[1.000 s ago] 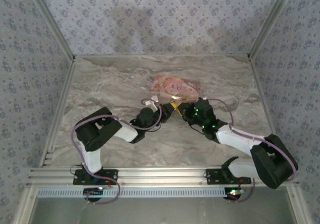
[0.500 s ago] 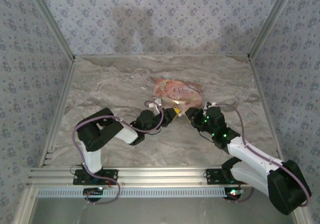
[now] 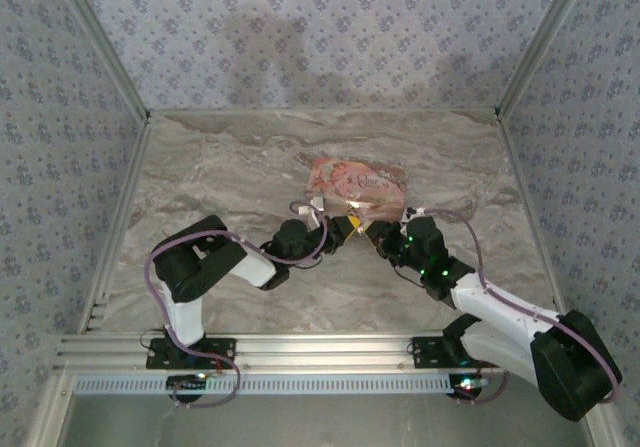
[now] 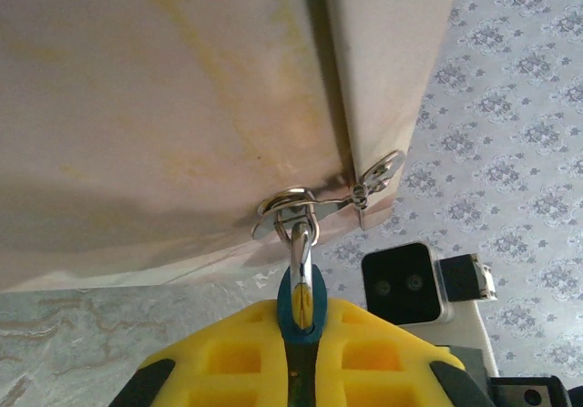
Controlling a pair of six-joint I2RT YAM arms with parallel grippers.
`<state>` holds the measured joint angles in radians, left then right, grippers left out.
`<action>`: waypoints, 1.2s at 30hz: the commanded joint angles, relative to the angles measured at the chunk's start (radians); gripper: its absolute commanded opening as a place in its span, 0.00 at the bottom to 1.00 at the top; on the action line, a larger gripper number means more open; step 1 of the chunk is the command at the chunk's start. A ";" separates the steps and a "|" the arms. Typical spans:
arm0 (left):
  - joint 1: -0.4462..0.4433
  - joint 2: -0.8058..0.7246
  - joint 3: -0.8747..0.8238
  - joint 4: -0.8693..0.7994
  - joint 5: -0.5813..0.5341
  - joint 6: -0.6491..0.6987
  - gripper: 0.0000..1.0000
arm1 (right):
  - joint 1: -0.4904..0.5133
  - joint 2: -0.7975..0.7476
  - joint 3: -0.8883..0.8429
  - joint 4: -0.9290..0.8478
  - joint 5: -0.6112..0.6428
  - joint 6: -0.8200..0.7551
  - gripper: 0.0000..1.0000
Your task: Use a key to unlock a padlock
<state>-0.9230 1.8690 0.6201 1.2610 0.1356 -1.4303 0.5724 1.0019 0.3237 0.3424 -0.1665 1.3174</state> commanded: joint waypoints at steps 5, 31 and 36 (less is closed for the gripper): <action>-0.010 -0.008 0.046 0.104 0.029 -0.002 0.00 | 0.014 0.032 -0.011 0.068 -0.016 0.014 0.15; -0.022 -0.035 0.044 0.002 0.006 0.011 0.00 | -0.097 -0.059 0.079 -0.398 -0.084 -0.301 0.27; -0.015 -0.049 0.046 -0.025 0.000 0.004 0.00 | -0.132 -0.123 0.153 -0.617 -0.061 -0.544 0.28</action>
<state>-0.9382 1.8744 0.6563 1.1934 0.1200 -1.4410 0.4484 0.9051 0.4080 -0.0643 -0.2325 0.9760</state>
